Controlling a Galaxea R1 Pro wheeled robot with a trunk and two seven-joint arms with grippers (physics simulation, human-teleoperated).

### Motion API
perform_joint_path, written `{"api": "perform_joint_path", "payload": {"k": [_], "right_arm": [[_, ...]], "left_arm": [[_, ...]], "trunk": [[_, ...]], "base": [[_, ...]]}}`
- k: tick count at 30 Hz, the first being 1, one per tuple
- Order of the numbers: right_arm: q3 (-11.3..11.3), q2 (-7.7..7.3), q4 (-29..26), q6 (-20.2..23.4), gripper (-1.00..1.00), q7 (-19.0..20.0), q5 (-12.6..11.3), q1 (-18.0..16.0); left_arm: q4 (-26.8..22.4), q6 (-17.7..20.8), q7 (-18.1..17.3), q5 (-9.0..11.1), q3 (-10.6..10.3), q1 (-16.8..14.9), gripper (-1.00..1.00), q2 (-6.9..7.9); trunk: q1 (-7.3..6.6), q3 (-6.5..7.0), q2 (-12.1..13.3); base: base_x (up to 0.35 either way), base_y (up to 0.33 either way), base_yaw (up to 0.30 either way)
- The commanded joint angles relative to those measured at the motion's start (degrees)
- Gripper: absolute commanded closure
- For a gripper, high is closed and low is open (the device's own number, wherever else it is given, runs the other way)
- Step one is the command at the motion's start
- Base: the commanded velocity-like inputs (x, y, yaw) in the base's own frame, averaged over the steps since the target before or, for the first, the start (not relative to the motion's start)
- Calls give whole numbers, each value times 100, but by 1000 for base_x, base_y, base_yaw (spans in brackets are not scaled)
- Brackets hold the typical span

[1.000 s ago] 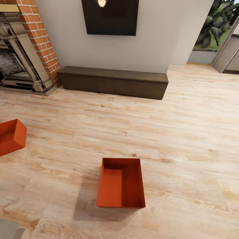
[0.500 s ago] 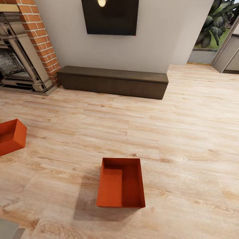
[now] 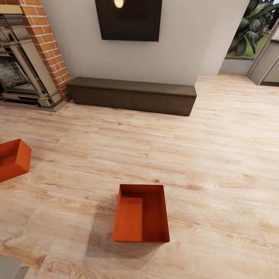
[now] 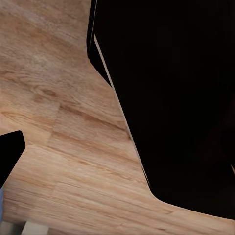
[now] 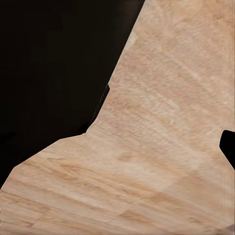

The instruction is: Move the two storage containers from the living room to the garage. In the garage, place one container on the floor and stack the other container on top of it (either order is fine).

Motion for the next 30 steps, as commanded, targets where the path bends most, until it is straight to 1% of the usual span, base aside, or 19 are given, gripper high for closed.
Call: {"api": "perform_joint_path", "payload": {"k": [1, 17, 23, 30], "right_arm": [[48, 4, 17, -36, -100, -3, -70, -5], [47, 26, 17, -27, -100, -10, -112, -5], [46, 52, 17, -21, -100, -11, -117, -5], [50, 50, 11, -3, -100, -58, -103, -5]], "left_arm": [[-1, -14, 2, 20, 2, -1, -100, 0], [0, -14, 2, 20, 5, -1, -100, 0], [1, -5, -2, -24, -7, -1, -100, 0], [-12, -14, -2, -44, -64, -1, -100, 15]], "trunk": [[0, -3, -2], [0, -3, -2], [0, -3, -2], [0, -3, -2]], "base": [[0, 0, 0], [0, 0, 0], [0, 0, 0], [0, 0, 0]]}}
